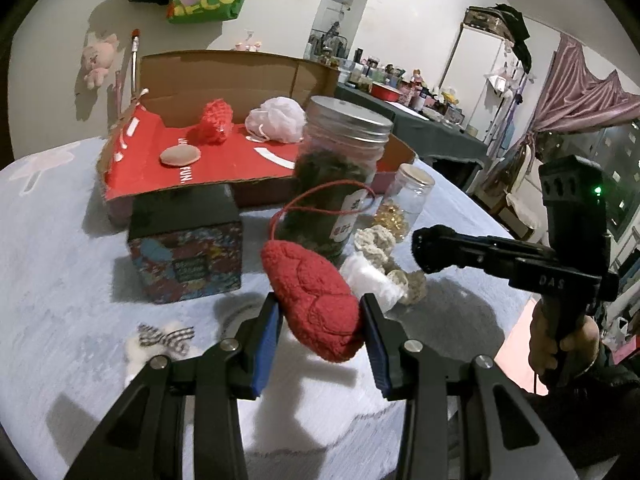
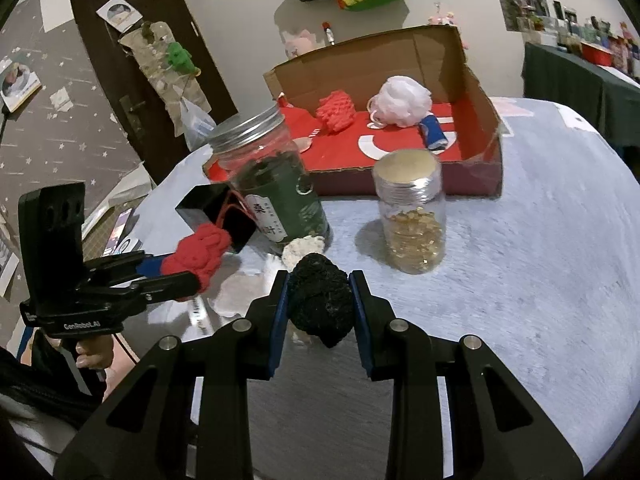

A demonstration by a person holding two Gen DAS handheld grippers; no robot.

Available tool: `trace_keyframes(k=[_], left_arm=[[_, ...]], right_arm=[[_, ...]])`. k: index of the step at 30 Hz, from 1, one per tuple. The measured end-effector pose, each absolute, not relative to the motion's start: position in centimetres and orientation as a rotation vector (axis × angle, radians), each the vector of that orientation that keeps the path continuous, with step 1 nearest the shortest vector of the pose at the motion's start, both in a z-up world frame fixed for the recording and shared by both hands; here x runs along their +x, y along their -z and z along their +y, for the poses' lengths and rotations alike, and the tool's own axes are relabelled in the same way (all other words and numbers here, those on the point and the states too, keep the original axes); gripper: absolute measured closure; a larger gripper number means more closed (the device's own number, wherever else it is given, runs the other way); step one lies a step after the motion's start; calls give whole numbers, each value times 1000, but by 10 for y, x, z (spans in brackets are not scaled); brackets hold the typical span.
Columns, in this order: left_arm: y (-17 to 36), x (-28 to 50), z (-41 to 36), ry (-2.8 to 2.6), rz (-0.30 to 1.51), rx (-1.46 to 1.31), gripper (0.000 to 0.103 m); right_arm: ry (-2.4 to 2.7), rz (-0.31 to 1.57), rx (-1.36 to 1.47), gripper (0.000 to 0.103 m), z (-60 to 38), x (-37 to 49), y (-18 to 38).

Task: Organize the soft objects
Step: 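Lift and carry the red pouch and black scrunchie with both tools into the box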

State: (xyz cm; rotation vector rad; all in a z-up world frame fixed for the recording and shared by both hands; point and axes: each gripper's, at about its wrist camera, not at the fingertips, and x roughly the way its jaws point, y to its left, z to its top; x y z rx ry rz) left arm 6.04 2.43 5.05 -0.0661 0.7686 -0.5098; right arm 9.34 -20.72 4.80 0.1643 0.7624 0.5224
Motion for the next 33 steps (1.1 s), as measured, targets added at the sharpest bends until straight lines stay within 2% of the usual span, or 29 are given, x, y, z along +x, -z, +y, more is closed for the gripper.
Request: trace_keyframes(k=[14,33], left_arm=[[-55,50,76,384,761,-89,61],[-40,88,130,317,777,-117,61]], right_arm=[[-481,788,179,75,-228,98,-40],[-415,814,202,75,-268,126,-33]])
